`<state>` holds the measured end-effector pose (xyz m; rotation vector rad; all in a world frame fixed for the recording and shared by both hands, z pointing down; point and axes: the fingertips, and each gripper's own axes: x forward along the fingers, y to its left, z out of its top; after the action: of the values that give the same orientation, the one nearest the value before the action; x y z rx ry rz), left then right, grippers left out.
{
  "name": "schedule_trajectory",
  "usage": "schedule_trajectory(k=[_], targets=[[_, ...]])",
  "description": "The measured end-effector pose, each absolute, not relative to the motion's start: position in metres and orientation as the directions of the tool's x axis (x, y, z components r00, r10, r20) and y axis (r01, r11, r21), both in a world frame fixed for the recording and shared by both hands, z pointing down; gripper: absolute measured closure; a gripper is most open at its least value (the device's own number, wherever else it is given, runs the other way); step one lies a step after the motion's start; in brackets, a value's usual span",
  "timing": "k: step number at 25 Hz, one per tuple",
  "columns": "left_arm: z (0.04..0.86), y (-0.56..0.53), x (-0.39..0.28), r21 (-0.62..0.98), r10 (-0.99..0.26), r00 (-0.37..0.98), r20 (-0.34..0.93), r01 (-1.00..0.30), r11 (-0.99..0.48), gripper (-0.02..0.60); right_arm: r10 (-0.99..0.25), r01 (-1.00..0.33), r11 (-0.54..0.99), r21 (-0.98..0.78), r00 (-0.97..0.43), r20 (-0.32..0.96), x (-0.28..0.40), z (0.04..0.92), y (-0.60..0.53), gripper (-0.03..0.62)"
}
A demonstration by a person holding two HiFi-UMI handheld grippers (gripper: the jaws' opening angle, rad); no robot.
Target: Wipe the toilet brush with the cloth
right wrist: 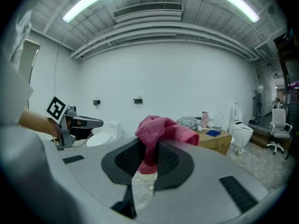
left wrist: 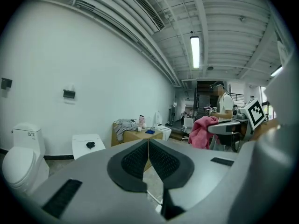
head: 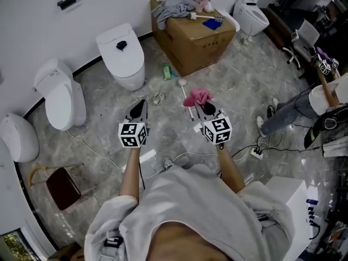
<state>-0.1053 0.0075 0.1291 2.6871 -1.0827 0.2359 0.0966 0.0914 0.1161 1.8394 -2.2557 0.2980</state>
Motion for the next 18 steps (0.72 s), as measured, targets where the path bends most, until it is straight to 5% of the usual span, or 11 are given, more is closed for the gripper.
schedule_trajectory(k=[18], targets=[[0.16, -0.073, -0.097, 0.149, -0.676, 0.676, 0.294, -0.731, -0.666, 0.558, -0.909, -0.966, 0.251, -0.066, -0.259, 0.328, 0.109, 0.154, -0.006, 0.526]])
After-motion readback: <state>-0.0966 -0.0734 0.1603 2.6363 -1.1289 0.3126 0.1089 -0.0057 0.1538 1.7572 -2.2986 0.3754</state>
